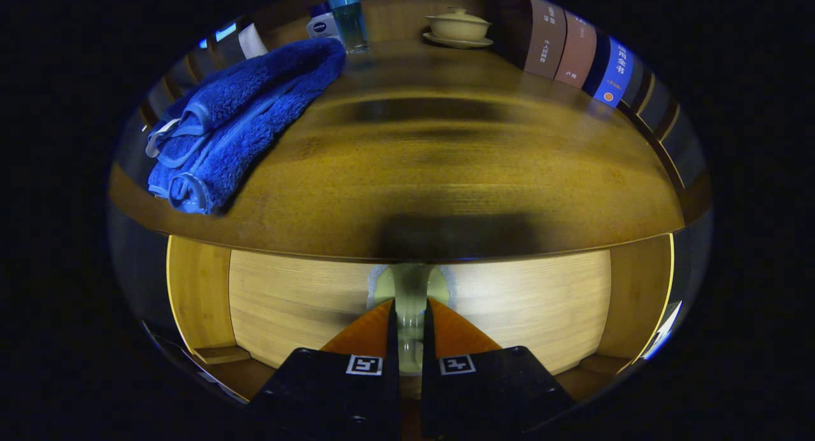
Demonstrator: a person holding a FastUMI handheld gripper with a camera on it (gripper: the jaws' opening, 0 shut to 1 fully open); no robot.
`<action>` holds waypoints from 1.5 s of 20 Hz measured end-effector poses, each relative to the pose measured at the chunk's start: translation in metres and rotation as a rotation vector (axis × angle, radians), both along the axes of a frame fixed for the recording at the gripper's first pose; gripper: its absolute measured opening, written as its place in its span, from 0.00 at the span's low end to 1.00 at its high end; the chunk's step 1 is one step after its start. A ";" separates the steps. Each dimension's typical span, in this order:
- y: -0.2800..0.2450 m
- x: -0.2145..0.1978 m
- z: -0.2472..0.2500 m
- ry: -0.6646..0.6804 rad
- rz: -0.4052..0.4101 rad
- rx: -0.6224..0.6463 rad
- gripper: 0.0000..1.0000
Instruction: Pull open the drawer, take out the items inside it, and place them on the countertop above the cabinet.
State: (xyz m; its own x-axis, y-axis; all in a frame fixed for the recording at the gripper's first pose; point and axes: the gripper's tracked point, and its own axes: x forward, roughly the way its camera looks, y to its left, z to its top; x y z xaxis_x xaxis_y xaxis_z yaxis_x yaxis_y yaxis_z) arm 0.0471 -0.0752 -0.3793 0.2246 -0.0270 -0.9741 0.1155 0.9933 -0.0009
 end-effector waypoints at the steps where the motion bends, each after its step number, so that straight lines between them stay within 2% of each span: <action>1: 0.000 -0.004 0.004 -0.005 -0.001 0.004 0.18; 8: 0.013 -0.022 0.084 -0.229 0.012 0.033 0.17; 11: 0.014 -0.010 0.127 -0.348 0.010 0.036 0.17; 14: 0.010 0.023 0.158 -0.438 0.014 0.026 0.17; 20: -0.002 0.109 0.173 -0.481 -0.011 0.023 0.17; 23: -0.008 0.146 0.165 -0.449 0.000 0.003 0.17; 26: -0.014 0.172 0.146 -0.404 -0.014 -0.012 0.18; 30: -0.025 0.183 0.120 -0.334 -0.033 -0.040 0.17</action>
